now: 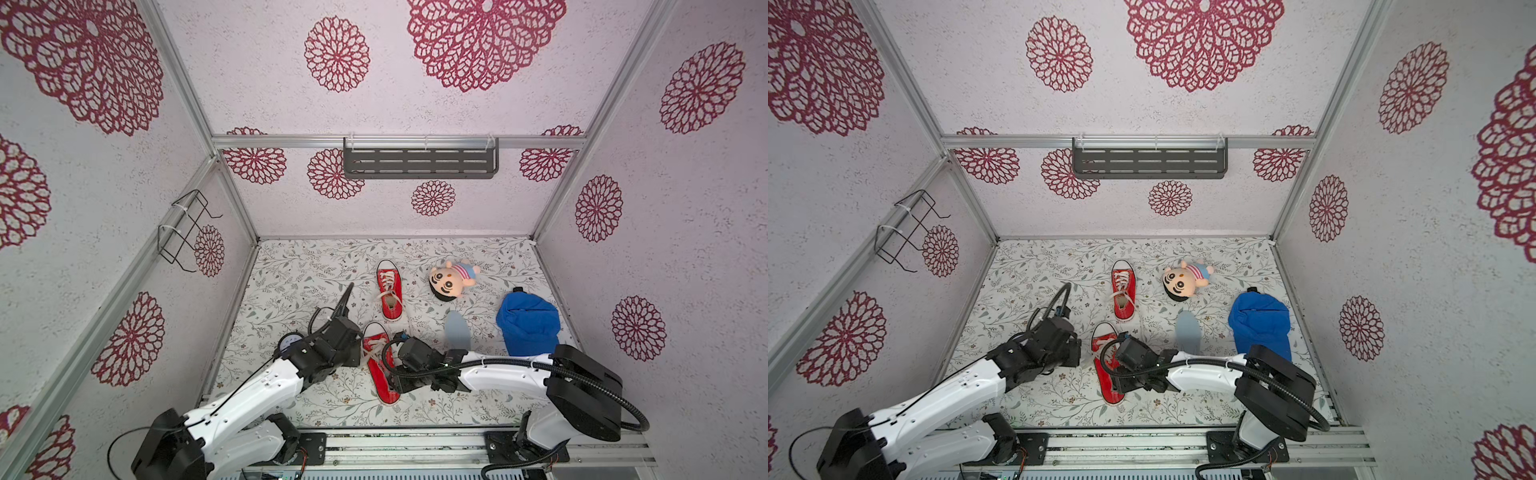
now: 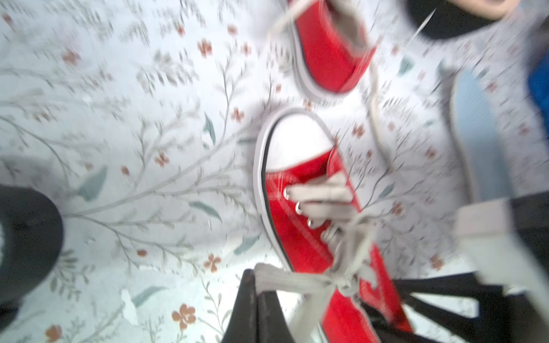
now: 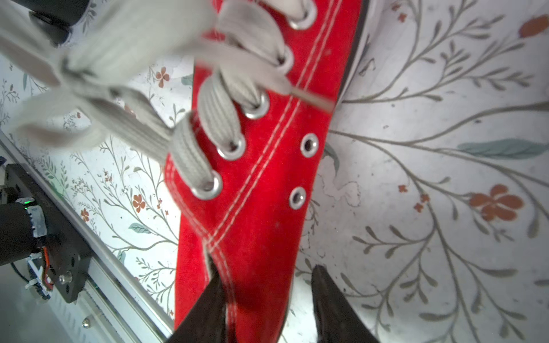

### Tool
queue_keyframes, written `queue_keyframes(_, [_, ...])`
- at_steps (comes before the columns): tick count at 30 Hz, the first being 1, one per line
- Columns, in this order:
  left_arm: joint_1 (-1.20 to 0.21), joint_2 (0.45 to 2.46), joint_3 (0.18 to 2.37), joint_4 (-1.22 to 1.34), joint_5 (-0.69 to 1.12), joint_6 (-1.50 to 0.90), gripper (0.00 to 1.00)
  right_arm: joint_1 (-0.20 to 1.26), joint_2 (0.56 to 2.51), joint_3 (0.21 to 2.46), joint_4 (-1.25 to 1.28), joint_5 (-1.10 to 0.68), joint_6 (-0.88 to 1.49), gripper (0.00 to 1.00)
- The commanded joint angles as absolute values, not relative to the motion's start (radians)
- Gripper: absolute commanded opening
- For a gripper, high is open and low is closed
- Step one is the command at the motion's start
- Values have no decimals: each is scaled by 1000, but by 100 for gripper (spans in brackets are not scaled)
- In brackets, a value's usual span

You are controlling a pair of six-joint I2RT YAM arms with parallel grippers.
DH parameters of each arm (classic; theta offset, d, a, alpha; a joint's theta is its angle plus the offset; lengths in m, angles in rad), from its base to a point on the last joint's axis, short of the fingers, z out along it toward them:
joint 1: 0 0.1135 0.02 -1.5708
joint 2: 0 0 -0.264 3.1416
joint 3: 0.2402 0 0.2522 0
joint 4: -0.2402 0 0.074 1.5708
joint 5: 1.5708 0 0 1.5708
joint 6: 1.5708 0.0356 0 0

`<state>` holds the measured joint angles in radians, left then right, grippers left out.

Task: Remove the insole from the shoe
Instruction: Untie the shoelace on the shoe.

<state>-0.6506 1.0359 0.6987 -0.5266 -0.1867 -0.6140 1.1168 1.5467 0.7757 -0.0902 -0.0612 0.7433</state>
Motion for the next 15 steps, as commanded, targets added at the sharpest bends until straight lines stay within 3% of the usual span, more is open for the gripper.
queue_keyframes(1, [-536, 1018, 763, -481, -80, -474, 0, 1123, 1537, 750, -153, -47, 766, 44])
queue_keyframes(8, [-384, 1155, 944, -442, 76, -394, 0, 1131, 1529, 728, -164, -48, 787, 43])
queue_keyframes(15, [-366, 1224, 1014, -403, 175, -392, 0, 1132, 1488, 729, -113, -33, 753, 45])
